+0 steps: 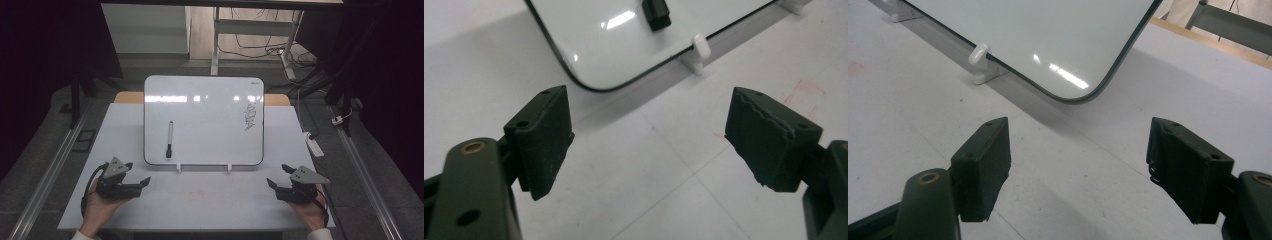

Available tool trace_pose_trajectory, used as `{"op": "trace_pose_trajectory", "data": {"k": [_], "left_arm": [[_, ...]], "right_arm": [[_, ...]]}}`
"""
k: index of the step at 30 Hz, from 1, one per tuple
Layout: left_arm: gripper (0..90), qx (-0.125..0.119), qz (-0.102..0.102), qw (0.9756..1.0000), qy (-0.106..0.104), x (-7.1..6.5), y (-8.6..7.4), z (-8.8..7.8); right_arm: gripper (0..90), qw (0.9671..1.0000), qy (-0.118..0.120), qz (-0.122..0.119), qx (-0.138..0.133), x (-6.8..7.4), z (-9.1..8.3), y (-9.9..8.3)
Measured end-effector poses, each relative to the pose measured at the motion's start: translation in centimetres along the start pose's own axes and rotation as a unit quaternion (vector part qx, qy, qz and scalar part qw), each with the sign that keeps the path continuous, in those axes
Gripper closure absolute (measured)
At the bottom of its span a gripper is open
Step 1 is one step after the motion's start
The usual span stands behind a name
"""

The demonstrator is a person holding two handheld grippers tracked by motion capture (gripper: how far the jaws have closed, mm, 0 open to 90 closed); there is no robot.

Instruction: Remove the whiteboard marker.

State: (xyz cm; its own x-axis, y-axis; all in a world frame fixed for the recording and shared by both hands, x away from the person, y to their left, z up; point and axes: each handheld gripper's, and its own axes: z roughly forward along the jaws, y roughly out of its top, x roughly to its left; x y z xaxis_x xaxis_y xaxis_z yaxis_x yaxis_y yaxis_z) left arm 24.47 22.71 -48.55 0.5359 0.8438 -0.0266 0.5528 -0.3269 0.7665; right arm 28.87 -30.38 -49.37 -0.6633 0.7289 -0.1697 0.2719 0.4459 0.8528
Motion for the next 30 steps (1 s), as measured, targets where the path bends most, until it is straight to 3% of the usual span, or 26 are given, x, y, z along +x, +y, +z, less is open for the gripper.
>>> {"op": "trace_pose_trajectory", "data": {"k": [4,13,15,16,18,22,30], "left_arm": [[19.8,-0.002,0.006,1.0000,-0.001,-0.2,1.1,0.2],[23.7,-0.014,0.020,0.9996,0.013,-0.3,5.3,1.5],[24.6,-0.020,0.025,0.9993,0.019,-0.4,7.0,2.2],[24.9,-0.020,0.025,0.9993,0.019,-0.4,7.0,2.2],[25.7,-0.021,0.031,0.9989,0.028,-0.5,8.6,3.1],[27.1,-0.024,0.032,0.9984,0.040,-0.6,10.4,4.4],[29.1,-0.023,0.022,0.9983,0.049,-0.4,12.3,6.4]], "right_arm": [[26.1,1.0000,-0.001,0.000,-0.002,0.0,0.0,0.0],[26.7,1.0000,0.001,-0.002,0.001,0.1,0.0,-0.1],[26.7,1.0000,0.001,-0.003,0.001,0.2,0.0,-0.1],[26.7,1.0000,0.001,-0.003,0.001,0.2,0.0,-0.1],[26.7,1.0000,0.001,-0.003,0.001,0.1,0.0,-0.1],[26.7,1.0000,-0.001,-0.005,-0.002,0.1,-0.1,-0.1],[26.5,1.0000,0.003,-0.004,0.000,0.2,0.1,-0.2]]}}
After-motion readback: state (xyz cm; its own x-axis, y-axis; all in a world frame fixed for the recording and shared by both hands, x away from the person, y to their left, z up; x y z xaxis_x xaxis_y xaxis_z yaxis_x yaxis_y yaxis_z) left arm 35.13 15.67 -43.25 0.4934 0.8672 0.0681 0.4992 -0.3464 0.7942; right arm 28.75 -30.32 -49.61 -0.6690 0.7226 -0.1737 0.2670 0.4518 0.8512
